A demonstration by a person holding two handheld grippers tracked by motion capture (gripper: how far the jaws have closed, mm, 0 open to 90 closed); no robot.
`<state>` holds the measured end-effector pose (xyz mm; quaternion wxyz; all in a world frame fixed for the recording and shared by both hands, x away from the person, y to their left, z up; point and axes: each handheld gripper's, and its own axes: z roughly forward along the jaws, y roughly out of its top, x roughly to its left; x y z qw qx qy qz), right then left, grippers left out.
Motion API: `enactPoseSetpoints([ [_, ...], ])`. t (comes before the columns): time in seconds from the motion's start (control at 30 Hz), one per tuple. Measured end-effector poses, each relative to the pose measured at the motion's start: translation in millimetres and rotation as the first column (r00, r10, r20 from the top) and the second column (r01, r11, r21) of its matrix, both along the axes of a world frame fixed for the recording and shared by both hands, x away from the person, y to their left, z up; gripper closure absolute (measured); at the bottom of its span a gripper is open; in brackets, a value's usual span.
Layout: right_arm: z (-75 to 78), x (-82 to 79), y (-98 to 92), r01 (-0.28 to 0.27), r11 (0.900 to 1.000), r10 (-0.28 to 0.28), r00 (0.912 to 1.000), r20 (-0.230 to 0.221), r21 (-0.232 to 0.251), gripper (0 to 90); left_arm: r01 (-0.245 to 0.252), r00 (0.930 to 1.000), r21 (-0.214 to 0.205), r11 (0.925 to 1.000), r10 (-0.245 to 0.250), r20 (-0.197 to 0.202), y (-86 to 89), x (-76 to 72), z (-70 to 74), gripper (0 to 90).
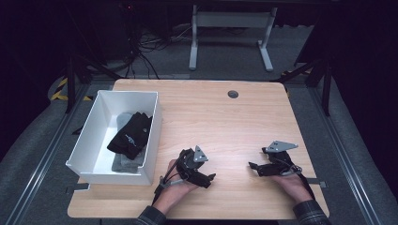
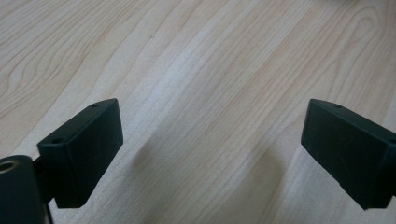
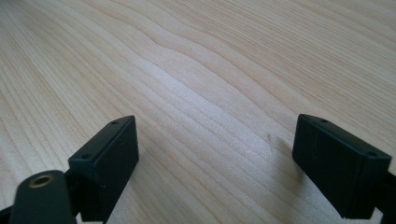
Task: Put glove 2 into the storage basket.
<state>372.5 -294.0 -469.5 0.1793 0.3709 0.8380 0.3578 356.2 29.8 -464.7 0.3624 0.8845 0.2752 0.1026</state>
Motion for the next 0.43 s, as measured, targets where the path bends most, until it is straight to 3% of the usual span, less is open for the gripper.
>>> enactPoseSetpoints([
  [0.07,0.0,0.0,0.0,0.000,1.0000,0.000,1.0000,0.000,0.000,14.8,0.007,0.9999,0.011,0.9999,-0.007,0.015,-0.4,-0.5,-2.6,5.7],
  [0.13,0.0,0.0,0.0,0.000,1.0000,0.000,1.0000,0.000,0.000,14.8,0.004,1.0000,0.025,0.9997,-0.004,-0.003,-2.3,0.0,-8.0,4.1],
  [0.2,0.0,0.0,0.0,0.000,1.0000,0.000,1.0000,0.000,0.000,14.7,0.016,0.9998,0.015,0.9998,-0.016,-0.008,-3.6,0.0,-12.0,0.0],
  [0.43,0.0,0.0,-0.1,-0.001,1.0000,0.001,1.0000,-0.001,0.000,14.7,0.032,0.9994,0.015,0.9994,-0.032,-0.013,-5.9,-0.7,-11.9,0.0],
])
